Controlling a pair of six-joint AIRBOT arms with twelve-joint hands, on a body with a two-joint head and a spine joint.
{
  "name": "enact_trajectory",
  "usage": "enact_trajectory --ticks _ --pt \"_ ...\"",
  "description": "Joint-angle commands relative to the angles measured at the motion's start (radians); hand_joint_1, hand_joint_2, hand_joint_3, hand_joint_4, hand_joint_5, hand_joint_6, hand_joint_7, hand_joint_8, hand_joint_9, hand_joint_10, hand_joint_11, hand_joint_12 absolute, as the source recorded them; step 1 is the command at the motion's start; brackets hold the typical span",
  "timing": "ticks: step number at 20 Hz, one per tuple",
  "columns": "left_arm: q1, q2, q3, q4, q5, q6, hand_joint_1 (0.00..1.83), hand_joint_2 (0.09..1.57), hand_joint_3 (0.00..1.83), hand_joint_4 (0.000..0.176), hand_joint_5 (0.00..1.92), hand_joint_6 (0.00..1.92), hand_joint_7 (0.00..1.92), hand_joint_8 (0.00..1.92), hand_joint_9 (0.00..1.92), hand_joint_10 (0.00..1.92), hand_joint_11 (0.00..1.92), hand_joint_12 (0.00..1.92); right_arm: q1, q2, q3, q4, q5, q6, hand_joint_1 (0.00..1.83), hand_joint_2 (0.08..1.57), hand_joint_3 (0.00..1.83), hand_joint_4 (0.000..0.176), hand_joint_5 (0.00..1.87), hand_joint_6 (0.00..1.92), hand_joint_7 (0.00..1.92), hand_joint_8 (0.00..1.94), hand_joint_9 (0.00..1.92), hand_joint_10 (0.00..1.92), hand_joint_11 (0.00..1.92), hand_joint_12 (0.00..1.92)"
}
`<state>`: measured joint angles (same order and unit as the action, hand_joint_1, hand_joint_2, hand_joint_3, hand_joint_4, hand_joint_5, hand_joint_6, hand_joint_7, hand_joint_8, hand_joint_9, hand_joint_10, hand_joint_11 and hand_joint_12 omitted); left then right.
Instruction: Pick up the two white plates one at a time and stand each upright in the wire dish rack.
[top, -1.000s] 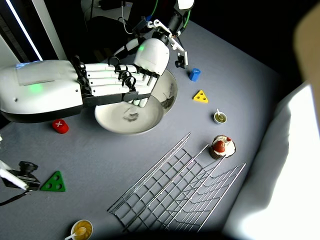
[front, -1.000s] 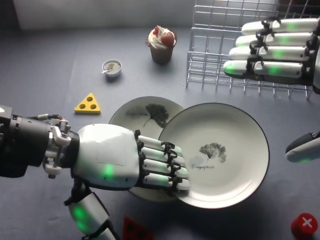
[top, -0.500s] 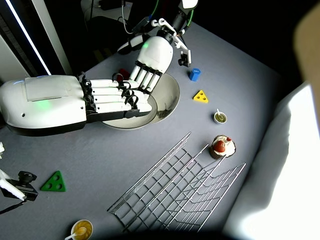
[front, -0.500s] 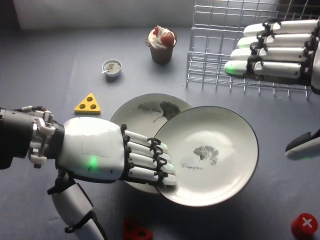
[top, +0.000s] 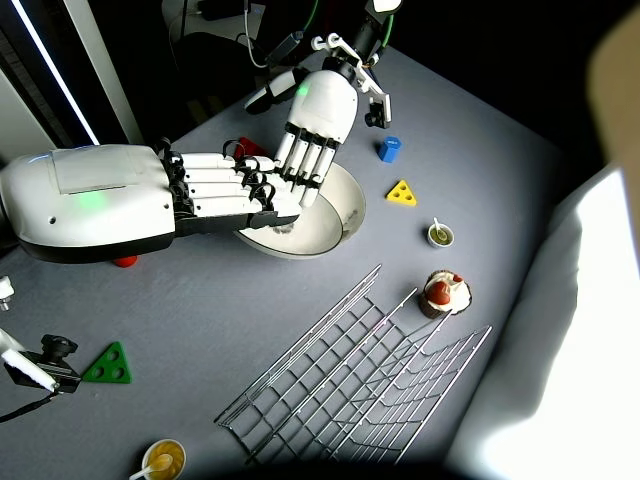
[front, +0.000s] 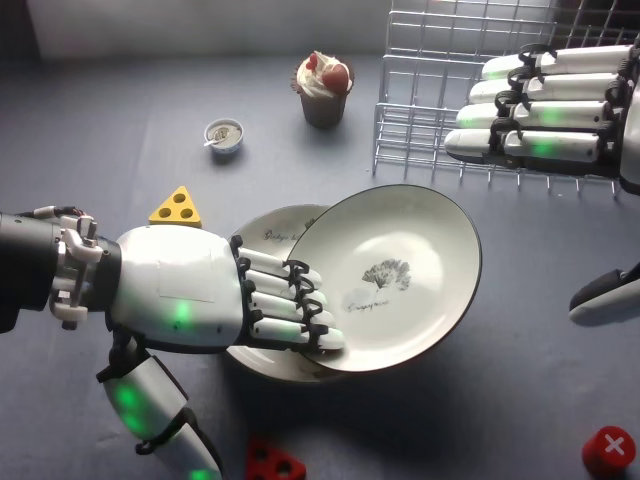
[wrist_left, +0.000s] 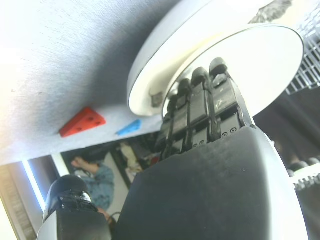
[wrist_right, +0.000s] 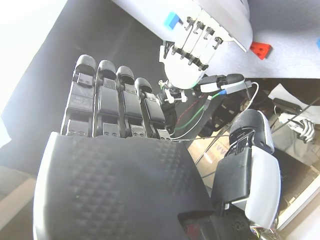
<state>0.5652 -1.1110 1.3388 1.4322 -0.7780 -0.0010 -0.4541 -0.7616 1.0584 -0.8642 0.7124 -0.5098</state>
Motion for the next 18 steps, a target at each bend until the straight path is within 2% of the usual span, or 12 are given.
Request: enact_trajectory --ticks 1,3,5,6,7,13,14,15,16,18 --pt "-0.005 0.002 -0.003 -0.035 -0.042 0.001 0.00 0.84 0.00 0.000 0.09 0.01 0.09 0.01 0.07 0.00 0.06 0.01 0.008 0.009 -0.003 0.055 0.082 0.000 0.14 0.95 0.00 0.000 0.04 0.01 0.10 0.01 0.09 0.01 0.11 0.01" --pt "-0.005 0.002 -0.003 -0.043 -0.043 0.001 0.00 0.84 0.00 0.000 0.07 0.00 0.08 0.00 0.07 0.00 0.07 0.01 0.008 0.010 -0.004 0.046 0.082 0.000 0.09 0.95 0.00 0.000 0.01 0.00 0.07 0.00 0.07 0.00 0.10 0.01" --pt "-0.005 0.003 -0.003 -0.048 -0.047 0.001 0.00 0.84 0.00 0.000 0.07 0.00 0.09 0.01 0.08 0.00 0.07 0.01 0.004 0.007 -0.009 0.020 0.082 0.001 0.24 0.91 0.00 0.000 0.00 0.00 0.07 0.00 0.08 0.00 0.10 0.01" --pt "-0.005 0.003 -0.003 -0.048 -0.047 0.001 0.00 0.84 0.00 0.000 0.07 0.00 0.09 0.01 0.08 0.00 0.07 0.01 0.002 0.004 -0.010 0.010 0.082 0.001 0.24 0.91 0.00 0.000 0.00 0.00 0.07 0.00 0.08 0.00 0.10 0.01" --pt "-0.005 0.003 -0.003 -0.053 -0.047 0.001 0.00 0.85 0.00 0.000 0.10 0.01 0.11 0.01 0.09 0.01 0.08 0.01 0.001 0.000 -0.010 0.008 0.082 0.001 0.36 0.89 0.00 0.000 0.00 0.00 0.06 0.00 0.08 0.00 0.11 0.01" --pt "-0.011 0.003 -0.007 -0.076 -0.055 0.001 0.00 0.85 0.01 0.000 0.08 0.00 0.10 0.00 0.08 0.00 0.07 0.01 -0.023 -0.056 0.015 0.004 0.031 0.000 0.31 0.89 0.00 0.000 0.00 0.00 0.07 0.01 0.08 0.00 0.13 0.02" --pt "-0.013 0.003 -0.009 -0.078 -0.055 0.001 0.00 0.86 0.00 0.000 0.09 0.00 0.09 0.00 0.08 0.00 0.07 0.01 -0.030 -0.066 0.021 0.004 0.019 0.000 0.42 0.89 0.00 0.000 0.00 0.00 0.06 0.00 0.08 0.00 0.14 0.02" --pt "-0.014 0.003 -0.011 -0.080 -0.055 0.001 0.00 0.86 0.00 0.000 0.09 0.00 0.09 0.00 0.08 0.00 0.07 0.01 -0.040 -0.078 0.029 0.004 0.007 0.000 0.42 0.89 0.00 0.000 0.00 0.00 0.06 0.00 0.08 0.00 0.14 0.02" --pt "-0.015 0.003 -0.015 -0.083 -0.054 0.001 0.00 0.85 0.00 0.000 0.10 0.00 0.10 0.00 0.09 0.00 0.08 0.01 -0.054 -0.092 0.038 0.006 -0.002 0.000 0.69 0.87 0.00 0.000 0.00 0.00 0.05 0.00 0.07 0.00 0.14 0.02" --pt "-0.016 0.004 -0.023 -0.083 -0.054 0.001 0.00 0.84 0.00 0.000 0.10 0.01 0.11 0.01 0.09 0.00 0.09 0.01 -0.074 -0.102 0.047 0.043 -0.003 -0.016 0.87 0.82 0.00 0.000 0.00 0.00 0.06 0.01 0.10 0.01 0.17 0.03"
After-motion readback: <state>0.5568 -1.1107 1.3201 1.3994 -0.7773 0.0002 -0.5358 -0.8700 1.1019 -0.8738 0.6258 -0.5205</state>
